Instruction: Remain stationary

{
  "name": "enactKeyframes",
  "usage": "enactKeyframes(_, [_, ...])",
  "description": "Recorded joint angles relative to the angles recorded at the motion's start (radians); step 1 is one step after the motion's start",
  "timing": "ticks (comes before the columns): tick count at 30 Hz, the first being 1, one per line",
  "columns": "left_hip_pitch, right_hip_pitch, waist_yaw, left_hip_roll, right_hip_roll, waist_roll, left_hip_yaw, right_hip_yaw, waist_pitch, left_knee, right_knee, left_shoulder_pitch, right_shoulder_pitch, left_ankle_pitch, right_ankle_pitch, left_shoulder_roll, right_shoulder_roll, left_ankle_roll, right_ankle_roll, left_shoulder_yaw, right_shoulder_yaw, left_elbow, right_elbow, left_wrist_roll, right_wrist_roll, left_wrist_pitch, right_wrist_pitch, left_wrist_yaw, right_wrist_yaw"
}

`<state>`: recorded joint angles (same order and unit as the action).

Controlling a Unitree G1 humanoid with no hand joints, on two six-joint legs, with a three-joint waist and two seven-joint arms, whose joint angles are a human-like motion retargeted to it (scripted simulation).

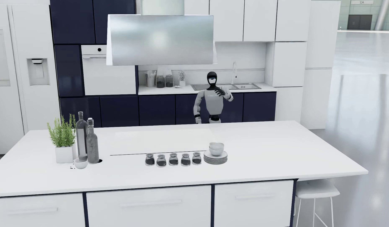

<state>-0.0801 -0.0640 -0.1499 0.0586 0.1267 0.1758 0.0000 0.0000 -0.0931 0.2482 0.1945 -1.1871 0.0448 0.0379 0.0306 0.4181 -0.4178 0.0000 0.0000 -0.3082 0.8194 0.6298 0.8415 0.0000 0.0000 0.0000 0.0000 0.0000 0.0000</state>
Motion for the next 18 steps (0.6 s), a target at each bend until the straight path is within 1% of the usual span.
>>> enactKeyframes(1, [-0.008,-0.001,0.024,-0.004,-0.001,-0.032,0.0,0.0,-0.007,-0.026,0.005,0.129,0.019,0.038,-0.012,-0.045,0.029,0.0,0.0,0.033,-0.01,-0.148,-0.003,0.0,0.0,0.0,0.0,0.0,0.0])
enactKeyframes(2, [-0.012,0.001,0.047,-0.005,-0.001,-0.06,0.0,0.0,-0.012,0.17,0.011,0.273,0.039,-0.092,-0.024,-0.089,0.056,0.0,0.0,0.042,-0.019,-0.275,-0.005,0.0,0.0,0.0,0.0,0.0,0.0])
enactKeyframes(3, [-0.015,0.001,0.068,-0.008,-0.004,-0.083,0.0,0.0,-0.017,0.176,0.017,0.42,0.055,-0.145,-0.033,-0.123,0.074,0.0,0.0,0.022,-0.025,-0.368,-0.008,0.0,0.0,0.0,0.0,0.0,0.0])
enactKeyframes(4, [-0.017,0.0,0.086,-0.012,-0.006,-0.099,0.0,0.0,-0.021,0.179,0.021,0.563,0.067,-0.151,-0.038,-0.142,0.086,0.0,0.0,-0.023,-0.027,-0.421,-0.013,0.0,0.0,0.0,0.0,0.0,0.0])
enactKeyframes(5, [-0.019,-0.002,0.098,-0.013,-0.005,-0.11,0.0,0.0,-0.025,0.178,0.025,0.691,0.075,-0.155,-0.04,-0.149,0.094,0.0,0.0,-0.082,-0.025,-0.429,-0.017,0.0,0.0,0.0,0.0,0.0,0.0])
enactKeyframes(7, [-0.014,0.0,0.112,-0.006,-0.002,-0.122,0.0,0.0,-0.029,0.209,0.024,0.893,0.087,-0.158,-0.035,-0.134,0.106,0.0,0.0,-0.221,-0.03,-0.361,-0.019,0.0,0.0,0.0,0.0,0.0,0.0])
enactKeyframes(8, [-0.012,-0.001,0.118,-0.002,-0.001,-0.125,0.0,0.0,-0.03,0.002,0.023,0.971,0.084,0.027,-0.032,-0.114,0.109,0.0,0.0,-0.291,-0.031,-0.316,-0.015,0.0,0.0,0.0,0.0,0.0,0.0])
enactKeyframes(9, [-0.009,-0.002,0.124,0.001,0.001,-0.126,0.0,0.0,-0.031,0.0,0.024,1.037,0.079,0.075,-0.031,-0.098,0.109,0.0,0.0,-0.356,-0.028,-0.256,-0.009,0.0,0.0,0.0,0.0,0.0,0.0])
enactKeyframes(10, [-0.006,-0.005,0.135,0.004,0.003,-0.124,0.0,0.0,-0.036,-0.002,0.027,1.093,0.078,0.058,-0.032,-0.088,0.107,0.0,0.0,-0.414,-0.029,-0.19,-0.006,0.0,0.0,0.0,0.0,0.0,0.0])
enactKeyframes(11, [-0.002,-0.006,0.144,0.007,0.005,-0.123,0.0,0.0,-0.038,-0.004,0.026,1.147,0.078,0.04,-0.031,-0.083,0.107,0.0,0.0,-0.448,-0.033,-0.121,-0.005,0.0,0.0,0.0,0.0,0.0,0.0])
enactKeyframes(13, [0.004,-0.001,0.146,0.012,0.006,-0.123,0.0,0.0,-0.04,-0.005,0.016,1.24,0.075,0.005,-0.016,-0.091,0.112,0.0,0.0,-0.463,-0.059,0.04,-0.003,0.0,0.0,0.0,0.0,0.0,0.0])
enactKeyframes(16, [0.004,-0.004,0.157,0.013,0.008,-0.13,0.0,0.0,-0.053,-0.005,0.013,1.329,0.088,-0.019,-0.003,-0.131,0.127,0.0,0.0,-0.386,-0.108,0.322,-0.009,0.0,0.0,0.0,0.0,0.0,0.0])
enactKeyframes(17, [0.003,-0.005,0.163,0.013,0.009,-0.131,0.0,0.0,-0.054,-0.003,0.016,1.348,0.091,-0.022,-0.003,-0.134,0.129,0.0,0.0,-0.372,-0.112,0.375,-0.013,0.0,0.0,0.0,0.0,0.0,0.0])
enactKeyframes(18, [0.005,-0.003,0.171,0.012,0.007,-0.133,0.0,0.0,-0.053,-0.002,0.017,1.371,0.093,-0.024,-0.004,-0.128,0.131,0.0,0.0,-0.359,-0.113,0.386,-0.018,0.0,0.0,0.0,0.0,0.0,0.0])
